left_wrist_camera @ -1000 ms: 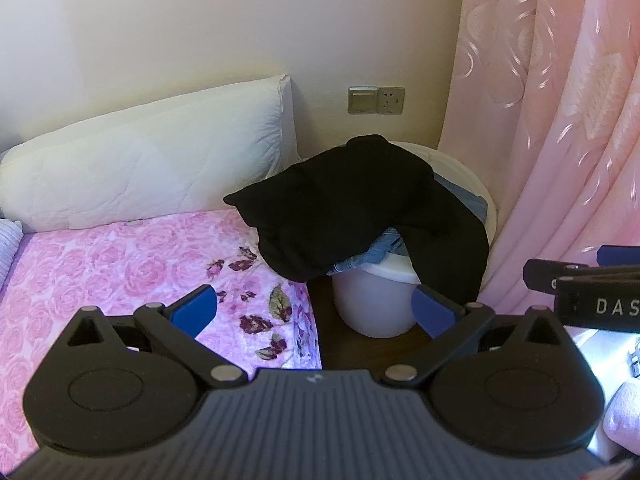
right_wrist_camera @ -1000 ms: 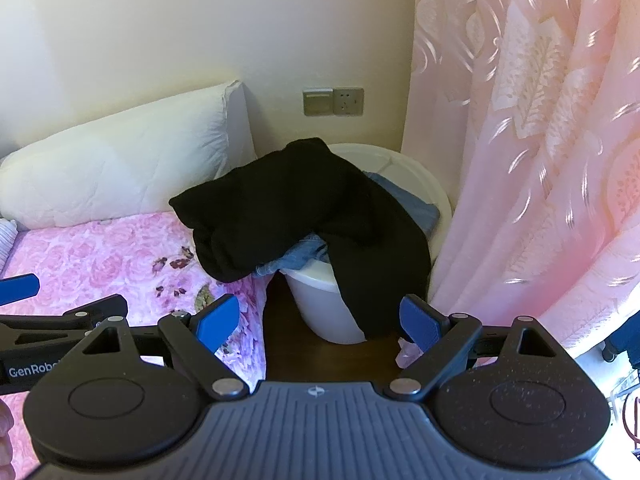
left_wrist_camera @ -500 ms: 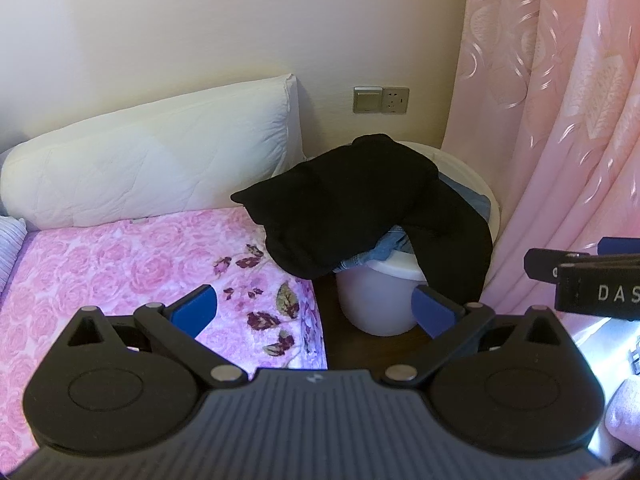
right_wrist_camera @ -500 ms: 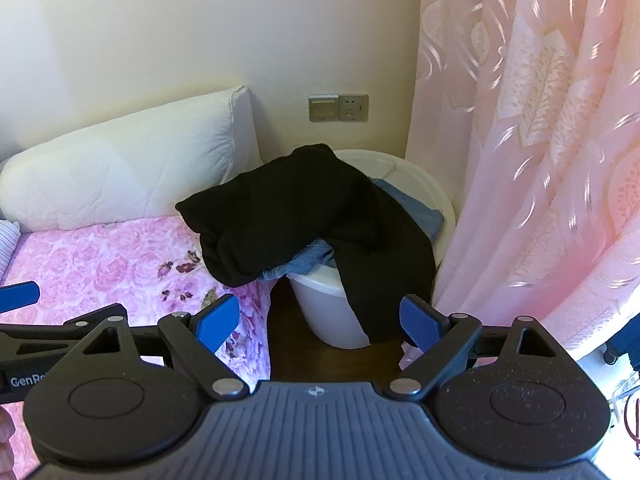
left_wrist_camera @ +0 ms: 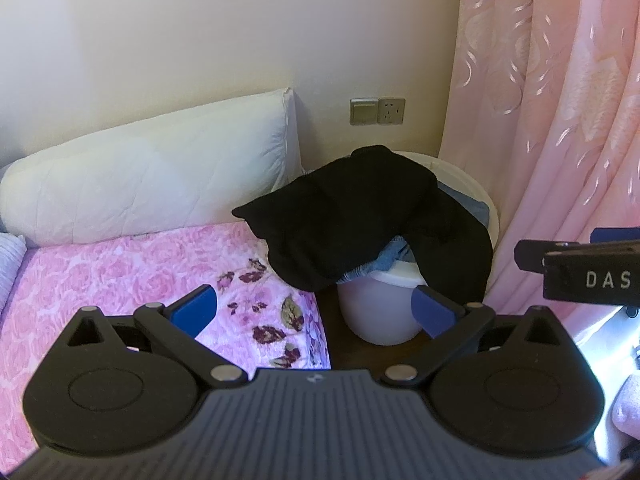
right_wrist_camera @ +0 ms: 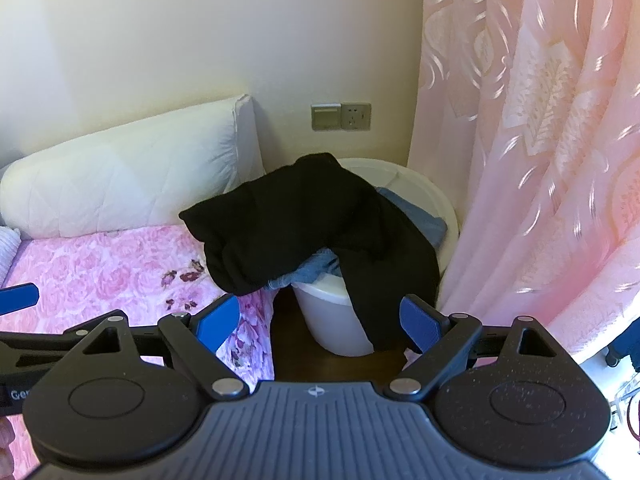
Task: Fold clothes
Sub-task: 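Move both grippers toward the black trousers draped on the white basket, then grasp the black trousers with the left gripper while the right gripper grasps them too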
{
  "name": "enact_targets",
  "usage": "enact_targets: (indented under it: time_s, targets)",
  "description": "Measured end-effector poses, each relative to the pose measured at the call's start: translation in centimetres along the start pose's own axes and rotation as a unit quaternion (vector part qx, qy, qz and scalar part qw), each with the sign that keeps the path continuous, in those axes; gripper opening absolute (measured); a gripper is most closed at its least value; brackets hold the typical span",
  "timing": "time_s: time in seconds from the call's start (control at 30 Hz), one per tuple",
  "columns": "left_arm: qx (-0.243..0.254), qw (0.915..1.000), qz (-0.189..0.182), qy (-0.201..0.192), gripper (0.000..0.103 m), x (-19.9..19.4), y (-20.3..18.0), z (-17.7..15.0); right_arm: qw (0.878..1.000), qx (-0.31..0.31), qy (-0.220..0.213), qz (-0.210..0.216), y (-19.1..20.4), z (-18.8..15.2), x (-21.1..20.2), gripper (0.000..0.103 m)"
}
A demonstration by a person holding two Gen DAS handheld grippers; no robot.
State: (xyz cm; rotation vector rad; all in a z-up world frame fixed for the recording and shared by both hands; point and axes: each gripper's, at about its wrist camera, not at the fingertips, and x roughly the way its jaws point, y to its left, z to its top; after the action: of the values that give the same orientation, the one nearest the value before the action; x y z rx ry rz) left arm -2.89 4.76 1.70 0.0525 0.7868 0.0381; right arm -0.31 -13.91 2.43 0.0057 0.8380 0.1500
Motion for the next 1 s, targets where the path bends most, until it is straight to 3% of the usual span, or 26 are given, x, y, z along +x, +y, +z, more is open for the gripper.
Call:
enact_targets:
  time_s: [0.4,1.0]
  targets:
    - [-0.002,0.9999,-0.007,-0.008,0.102,1.2,1.3,0.7,1.000,0.007,-0.009,0.002,0.9,0.9,1.2,0.090]
    - [-0.013,0.9992,-0.022,0.030,0.102,6.6,1.5,2.6,1.000,0.004,0.014,0.000,1.0,3.1,6.0,0.090]
